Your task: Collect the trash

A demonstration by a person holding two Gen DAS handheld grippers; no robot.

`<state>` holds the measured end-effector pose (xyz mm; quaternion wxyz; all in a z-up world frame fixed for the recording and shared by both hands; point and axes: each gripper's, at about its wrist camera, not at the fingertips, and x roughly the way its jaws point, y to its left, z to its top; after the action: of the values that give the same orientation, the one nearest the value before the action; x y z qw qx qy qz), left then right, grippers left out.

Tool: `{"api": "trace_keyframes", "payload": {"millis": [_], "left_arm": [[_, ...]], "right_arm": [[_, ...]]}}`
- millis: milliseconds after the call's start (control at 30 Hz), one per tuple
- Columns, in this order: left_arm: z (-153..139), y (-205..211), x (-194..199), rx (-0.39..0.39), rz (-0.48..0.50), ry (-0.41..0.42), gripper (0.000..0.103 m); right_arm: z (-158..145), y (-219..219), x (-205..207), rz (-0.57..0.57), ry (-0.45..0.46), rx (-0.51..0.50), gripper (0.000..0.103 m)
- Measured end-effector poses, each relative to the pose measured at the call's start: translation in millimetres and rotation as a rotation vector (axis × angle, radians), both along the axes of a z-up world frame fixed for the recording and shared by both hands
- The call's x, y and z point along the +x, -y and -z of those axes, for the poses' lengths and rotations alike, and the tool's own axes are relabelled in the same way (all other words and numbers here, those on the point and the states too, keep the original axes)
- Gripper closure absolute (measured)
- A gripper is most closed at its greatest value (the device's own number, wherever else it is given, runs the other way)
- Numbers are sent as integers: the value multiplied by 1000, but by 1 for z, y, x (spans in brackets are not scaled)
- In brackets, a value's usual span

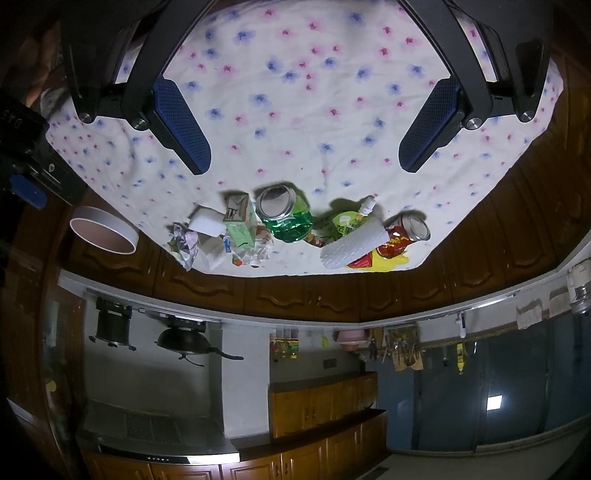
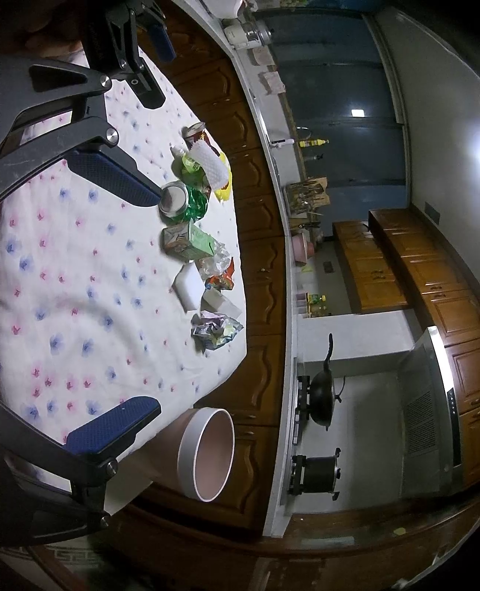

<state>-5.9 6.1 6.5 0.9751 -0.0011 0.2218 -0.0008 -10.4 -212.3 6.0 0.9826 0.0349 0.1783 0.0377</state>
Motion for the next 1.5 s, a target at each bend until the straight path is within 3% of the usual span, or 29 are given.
{"api": "trace_keyframes", "payload": {"millis": [967, 1500], "left_arm": [[3, 2, -4, 0, 4, -4, 0], [11, -3, 18, -21, 12, -69, 0]], "right_arm": [[-1, -2, -1, 1, -2, -4, 0], [1, -4, 4, -8, -22, 3, 0]]}}
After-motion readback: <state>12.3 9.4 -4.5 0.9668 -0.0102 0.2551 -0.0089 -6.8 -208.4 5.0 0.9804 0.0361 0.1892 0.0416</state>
